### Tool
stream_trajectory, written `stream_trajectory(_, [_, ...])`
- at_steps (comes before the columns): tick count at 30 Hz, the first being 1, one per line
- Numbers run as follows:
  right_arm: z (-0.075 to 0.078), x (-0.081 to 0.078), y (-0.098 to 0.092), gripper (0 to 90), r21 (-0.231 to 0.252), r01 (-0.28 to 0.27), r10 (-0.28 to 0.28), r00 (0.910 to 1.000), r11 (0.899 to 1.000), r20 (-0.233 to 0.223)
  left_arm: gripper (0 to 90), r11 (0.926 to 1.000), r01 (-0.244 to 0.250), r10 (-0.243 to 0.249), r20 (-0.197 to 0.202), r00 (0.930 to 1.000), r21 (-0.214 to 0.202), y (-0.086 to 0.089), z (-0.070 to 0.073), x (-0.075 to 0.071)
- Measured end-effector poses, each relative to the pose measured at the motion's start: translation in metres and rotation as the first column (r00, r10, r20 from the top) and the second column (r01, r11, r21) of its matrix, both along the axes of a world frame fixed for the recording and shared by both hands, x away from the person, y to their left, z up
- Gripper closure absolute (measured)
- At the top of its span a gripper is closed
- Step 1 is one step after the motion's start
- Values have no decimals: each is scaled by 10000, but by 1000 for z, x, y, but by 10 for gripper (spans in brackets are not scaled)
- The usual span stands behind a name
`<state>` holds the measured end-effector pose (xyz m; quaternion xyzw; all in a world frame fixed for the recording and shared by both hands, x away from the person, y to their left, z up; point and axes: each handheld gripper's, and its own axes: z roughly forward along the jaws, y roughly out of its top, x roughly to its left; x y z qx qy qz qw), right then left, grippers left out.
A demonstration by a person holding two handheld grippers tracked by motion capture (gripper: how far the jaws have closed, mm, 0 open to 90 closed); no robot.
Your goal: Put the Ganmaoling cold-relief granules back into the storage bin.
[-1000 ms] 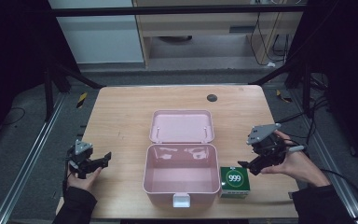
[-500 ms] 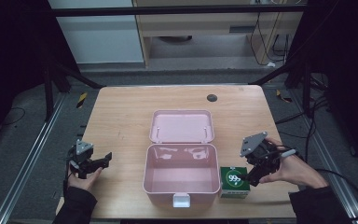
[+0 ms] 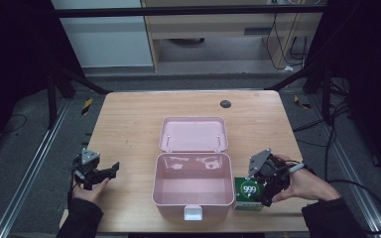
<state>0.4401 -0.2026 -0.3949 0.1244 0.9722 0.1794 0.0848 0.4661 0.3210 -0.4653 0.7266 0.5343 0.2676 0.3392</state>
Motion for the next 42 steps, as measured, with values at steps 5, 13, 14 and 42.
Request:
stream_trajectory(5, [-7,-1,4,40,-292,-115,110,9997,9995,-198,201,10000,7,-7,-8,10000,26,0,0,0])
stream_trajectory(13, [-15,1,12,40,-614,-445,421,9983,9971,-397,201,10000,13,-13,-5,10000,33,0,0,0])
stream_trajectory(14, [-16,1,12,40,-629,-459,432,9981,9970,-437,201,10000,13,-13,-5,10000,33,0,0,0])
stream_trajectory(42, [-49,7,16,114,-829,-739,634,9904,9938,-1228,201,10000,8,-8,-31,10000,92,0,-1,1])
